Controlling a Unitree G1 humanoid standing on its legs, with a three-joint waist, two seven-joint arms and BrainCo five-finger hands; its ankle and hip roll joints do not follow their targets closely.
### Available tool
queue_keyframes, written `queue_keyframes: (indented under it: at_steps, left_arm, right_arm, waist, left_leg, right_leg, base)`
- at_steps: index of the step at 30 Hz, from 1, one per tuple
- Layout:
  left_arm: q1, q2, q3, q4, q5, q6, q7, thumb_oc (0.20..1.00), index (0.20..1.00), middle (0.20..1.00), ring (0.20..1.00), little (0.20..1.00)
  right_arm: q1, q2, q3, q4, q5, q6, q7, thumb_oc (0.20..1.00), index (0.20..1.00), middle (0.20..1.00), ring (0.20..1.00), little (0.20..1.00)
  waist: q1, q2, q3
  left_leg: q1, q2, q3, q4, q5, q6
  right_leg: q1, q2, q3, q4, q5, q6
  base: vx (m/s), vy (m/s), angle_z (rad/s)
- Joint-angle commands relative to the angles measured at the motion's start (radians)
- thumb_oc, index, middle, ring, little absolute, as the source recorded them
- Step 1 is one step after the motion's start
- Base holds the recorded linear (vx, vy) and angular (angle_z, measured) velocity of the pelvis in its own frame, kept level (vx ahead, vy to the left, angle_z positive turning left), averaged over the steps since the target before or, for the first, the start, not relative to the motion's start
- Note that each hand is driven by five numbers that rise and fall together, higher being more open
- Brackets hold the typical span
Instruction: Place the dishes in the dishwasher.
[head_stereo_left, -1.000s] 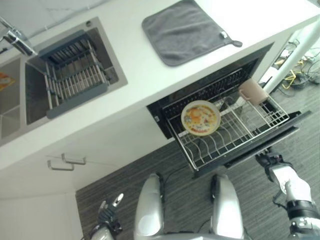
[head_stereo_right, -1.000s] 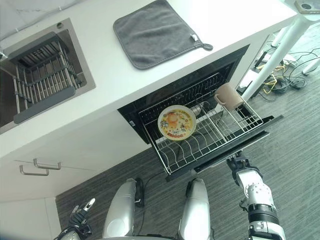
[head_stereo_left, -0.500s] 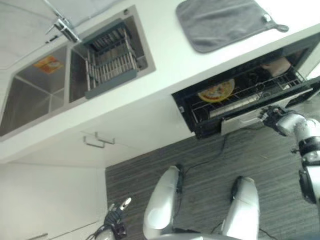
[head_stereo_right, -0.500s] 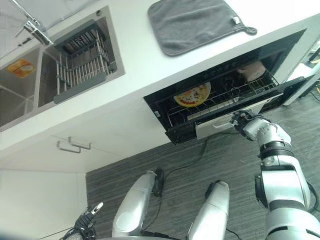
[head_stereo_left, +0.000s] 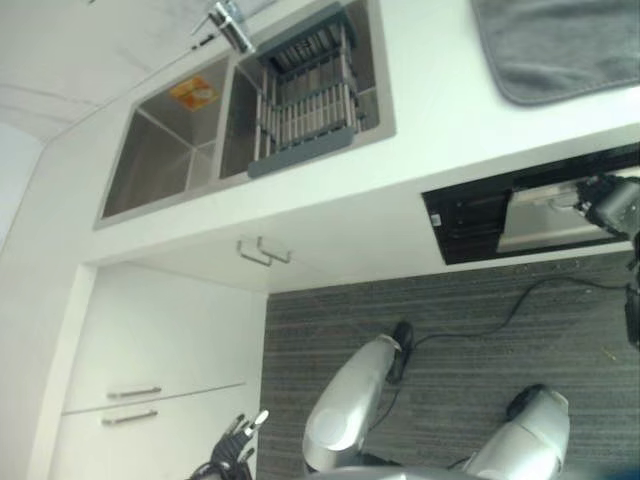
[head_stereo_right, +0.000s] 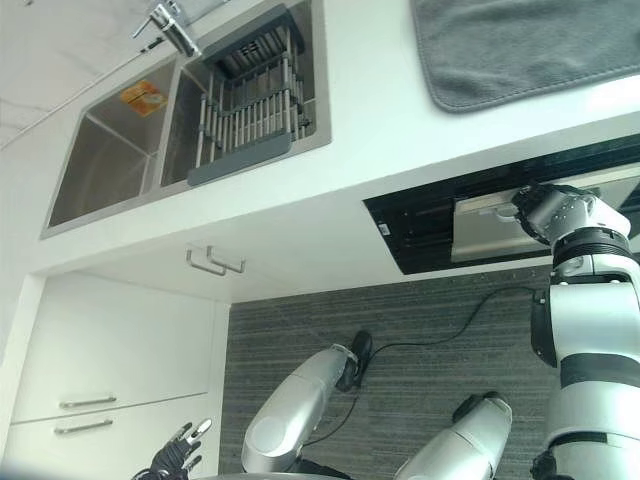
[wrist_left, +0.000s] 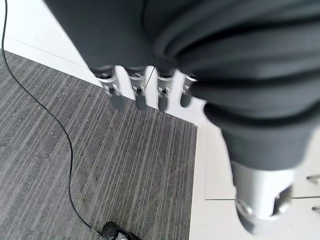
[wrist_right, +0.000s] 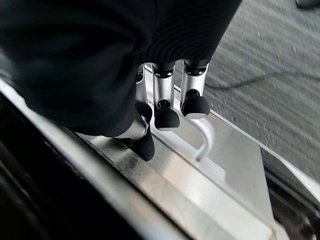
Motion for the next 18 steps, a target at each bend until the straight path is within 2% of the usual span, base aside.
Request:
queue_keyframes:
  at_steps: [1, 6, 7, 8, 10, 14, 17, 18]
  left_arm:
    - [-0.024, 0.119, 0.043, 0.000, -0.039, -0.001, -0.015, 1.000, 1.000, 1.000, 1.000, 1.000]
    - [-0.005, 0.150, 0.056, -0.040, -0.016, 0.021, -0.042, 1.000, 1.000, 1.000, 1.000, 1.000]
    - [0.000, 0.149, 0.057, -0.048, -0.017, 0.021, -0.041, 1.000, 1.000, 1.000, 1.000, 1.000]
    - [0.003, 0.149, 0.059, -0.048, -0.012, 0.018, -0.045, 1.000, 1.000, 1.000, 1.000, 1.000]
    - [0.004, 0.158, 0.060, -0.057, -0.005, 0.019, -0.053, 1.000, 1.000, 1.000, 1.000, 1.000]
    - [0.009, 0.177, 0.080, -0.069, -0.003, 0.008, -0.074, 1.000, 1.000, 1.000, 1.000, 1.000]
    - [0.011, 0.186, 0.100, -0.071, 0.002, -0.003, -0.083, 1.000, 1.000, 1.000, 1.000, 1.000]
    - [0.015, 0.187, 0.113, -0.072, 0.004, -0.011, -0.083, 1.000, 1.000, 1.000, 1.000, 1.000]
  right_arm:
    - [-0.273, -0.002, 0.030, -0.079, 0.026, -0.165, 0.059, 0.200, 0.200, 0.200, 0.200, 0.200]
    - [-0.295, -0.061, 0.048, -0.058, 0.012, -0.110, 0.111, 0.200, 0.200, 0.200, 0.200, 0.200]
    - [-0.289, -0.066, 0.043, -0.054, 0.007, -0.109, 0.122, 0.558, 0.558, 0.558, 0.558, 0.558]
    - [-0.282, -0.065, 0.040, -0.052, 0.005, -0.097, 0.149, 1.000, 1.000, 1.000, 1.000, 1.000]
    - [-0.272, -0.067, 0.041, -0.048, -0.008, -0.054, 0.198, 1.000, 1.000, 1.000, 1.000, 1.000]
    - [-0.226, -0.070, 0.065, -0.039, -0.160, 0.033, 0.349, 1.000, 1.000, 1.000, 1.000, 1.000]
    - [-0.159, -0.086, 0.102, -0.041, -0.320, 0.033, 0.478, 1.000, 1.000, 1.000, 1.000, 1.000]
    - [-0.110, -0.098, 0.111, -0.056, -0.390, 0.001, 0.525, 1.000, 1.000, 1.000, 1.000, 1.000]
  waist:
    - [0.107, 0.019, -0.012]
    - [0.119, 0.005, -0.024]
    - [0.121, 0.001, -0.024]
    - [0.122, -0.003, -0.025]
    - [0.124, -0.011, -0.024]
    - [0.128, -0.031, -0.015]
    - [0.126, -0.051, -0.005]
    - [0.122, -0.061, 0.003]
  left_leg:
    - [-0.004, -0.030, 0.103, 0.017, -0.024, 0.099]
    - [-0.012, -0.031, 0.110, 0.041, -0.038, 0.109]
    - [-0.011, -0.031, 0.110, 0.045, -0.042, 0.111]
    - [-0.011, -0.031, 0.110, 0.048, -0.045, 0.112]
    - [-0.013, -0.029, 0.112, 0.052, -0.048, 0.112]
    - [-0.011, -0.020, 0.112, 0.041, -0.042, 0.113]
    - [-0.010, -0.010, 0.113, 0.027, -0.033, 0.114]
    - [-0.009, -0.005, 0.112, 0.022, -0.030, 0.115]
  right_leg:
    - [0.041, 0.031, -0.041, 0.104, -0.056, -0.098]
    - [0.071, 0.018, -0.056, 0.089, -0.044, -0.102]
    - [0.079, 0.019, -0.058, 0.083, -0.041, -0.103]
    - [0.085, 0.020, -0.061, 0.078, -0.037, -0.103]
    - [0.093, 0.024, -0.066, 0.065, -0.032, -0.102]
    - [0.111, 0.039, -0.077, 0.030, -0.018, -0.100]
    - [0.118, 0.052, -0.086, 0.004, -0.004, -0.099]
    - [0.122, 0.058, -0.088, -0.009, 0.004, -0.098]
  base:
    - [0.01, -0.017, 0.25]
    - [0.02, -0.009, 0.25]
    - [0.03, 0.007, 0.05]
    - [0.00, 0.000, 0.00]
    - [-0.01, -0.021, -0.01]
    - [-0.05, -0.047, 0.01]
    - [-0.07, -0.062, -0.04]
    - [-0.11, -0.098, -0.07]
